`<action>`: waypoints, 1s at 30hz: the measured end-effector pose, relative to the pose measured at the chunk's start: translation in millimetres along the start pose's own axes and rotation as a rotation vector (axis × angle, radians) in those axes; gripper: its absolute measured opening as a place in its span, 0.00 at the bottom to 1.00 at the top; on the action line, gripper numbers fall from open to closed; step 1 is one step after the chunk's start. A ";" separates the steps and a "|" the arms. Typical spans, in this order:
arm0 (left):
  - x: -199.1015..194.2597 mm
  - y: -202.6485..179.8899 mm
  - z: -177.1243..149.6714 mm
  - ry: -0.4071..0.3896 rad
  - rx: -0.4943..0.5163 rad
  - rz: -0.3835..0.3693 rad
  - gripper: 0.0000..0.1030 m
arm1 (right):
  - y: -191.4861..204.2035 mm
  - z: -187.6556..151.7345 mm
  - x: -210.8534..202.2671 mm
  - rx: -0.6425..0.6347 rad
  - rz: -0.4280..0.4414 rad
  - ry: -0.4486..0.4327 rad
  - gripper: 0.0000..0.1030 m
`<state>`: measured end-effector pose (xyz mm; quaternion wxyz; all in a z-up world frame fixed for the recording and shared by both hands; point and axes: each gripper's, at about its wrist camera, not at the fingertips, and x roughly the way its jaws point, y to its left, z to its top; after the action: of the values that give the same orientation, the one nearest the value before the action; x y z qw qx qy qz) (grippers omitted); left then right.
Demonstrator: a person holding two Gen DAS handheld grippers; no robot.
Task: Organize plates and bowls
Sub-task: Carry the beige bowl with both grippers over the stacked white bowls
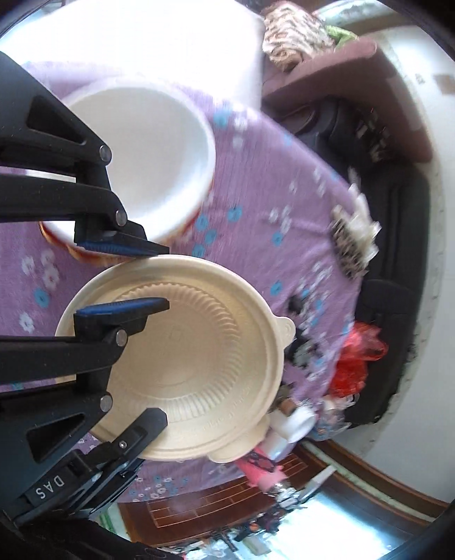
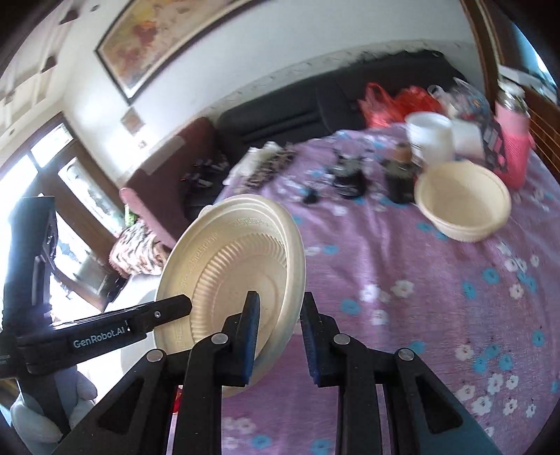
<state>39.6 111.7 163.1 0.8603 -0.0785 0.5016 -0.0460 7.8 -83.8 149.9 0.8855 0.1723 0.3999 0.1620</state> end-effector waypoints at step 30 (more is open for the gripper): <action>-3.6 146.3 -48.5 -0.082 -0.169 0.118 0.37 | 149.2 -55.6 83.4 -0.300 -0.017 0.085 0.50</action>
<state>-4.3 251.9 116.1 0.8716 -0.1232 0.4718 0.0503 -4.6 93.9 125.9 0.8849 0.0278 0.4099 0.2194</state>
